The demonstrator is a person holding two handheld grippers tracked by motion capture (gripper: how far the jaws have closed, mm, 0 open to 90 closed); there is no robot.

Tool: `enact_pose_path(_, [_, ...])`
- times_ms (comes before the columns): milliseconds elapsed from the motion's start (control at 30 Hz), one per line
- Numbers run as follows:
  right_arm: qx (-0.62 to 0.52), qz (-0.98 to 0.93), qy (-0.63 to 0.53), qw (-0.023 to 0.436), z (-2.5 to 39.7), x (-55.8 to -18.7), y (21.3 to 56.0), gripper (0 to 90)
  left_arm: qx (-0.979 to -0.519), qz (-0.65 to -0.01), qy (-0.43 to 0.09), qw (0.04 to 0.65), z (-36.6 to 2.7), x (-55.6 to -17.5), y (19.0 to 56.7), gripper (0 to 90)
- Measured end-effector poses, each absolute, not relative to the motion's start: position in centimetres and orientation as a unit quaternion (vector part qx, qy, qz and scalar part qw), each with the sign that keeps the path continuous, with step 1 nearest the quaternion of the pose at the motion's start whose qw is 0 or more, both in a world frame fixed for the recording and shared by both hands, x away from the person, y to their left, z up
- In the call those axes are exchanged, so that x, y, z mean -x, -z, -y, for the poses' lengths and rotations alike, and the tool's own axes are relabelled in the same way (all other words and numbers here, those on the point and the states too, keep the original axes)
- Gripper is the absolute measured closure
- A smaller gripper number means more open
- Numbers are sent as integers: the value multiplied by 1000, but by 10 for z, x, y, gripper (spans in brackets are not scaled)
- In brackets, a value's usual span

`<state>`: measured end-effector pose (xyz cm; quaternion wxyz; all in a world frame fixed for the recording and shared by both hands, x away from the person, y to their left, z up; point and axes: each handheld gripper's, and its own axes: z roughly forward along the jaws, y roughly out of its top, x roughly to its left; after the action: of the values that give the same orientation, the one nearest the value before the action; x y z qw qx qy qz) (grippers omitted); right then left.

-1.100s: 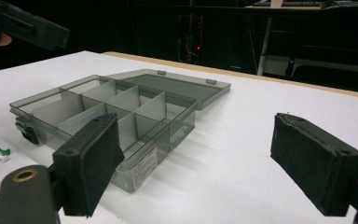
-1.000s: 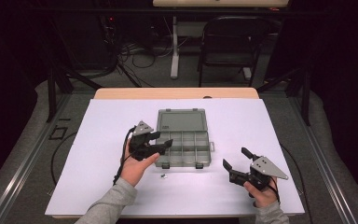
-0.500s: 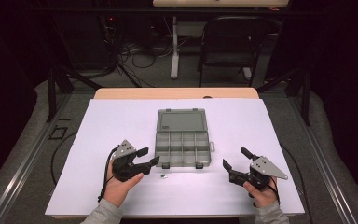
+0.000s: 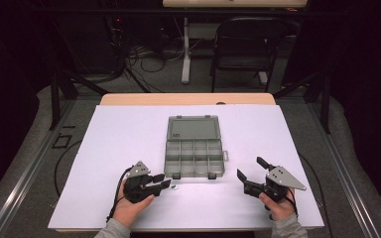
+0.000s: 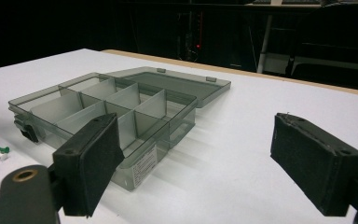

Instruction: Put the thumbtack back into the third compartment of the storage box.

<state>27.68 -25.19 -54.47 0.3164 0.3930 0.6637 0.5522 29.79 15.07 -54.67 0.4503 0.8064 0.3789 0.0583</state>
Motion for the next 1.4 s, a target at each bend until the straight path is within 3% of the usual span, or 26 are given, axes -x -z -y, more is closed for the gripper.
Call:
enact_pose_path(267, [-391, -664, -553, 316, 252, -276, 544, 154, -823, -380, -52, 420, -141, -299, 559, 768])
enact_pose_path(1067, [-389, -665, -555, 314, 252, -276, 544, 154, -825, -388, -31, 411, -137, -304, 567, 892])
enact_pose_path(1400, [-390, -665, -554, 314, 252, -276, 544, 154, -824, -390, -29, 410, -137, -305, 567, 900])
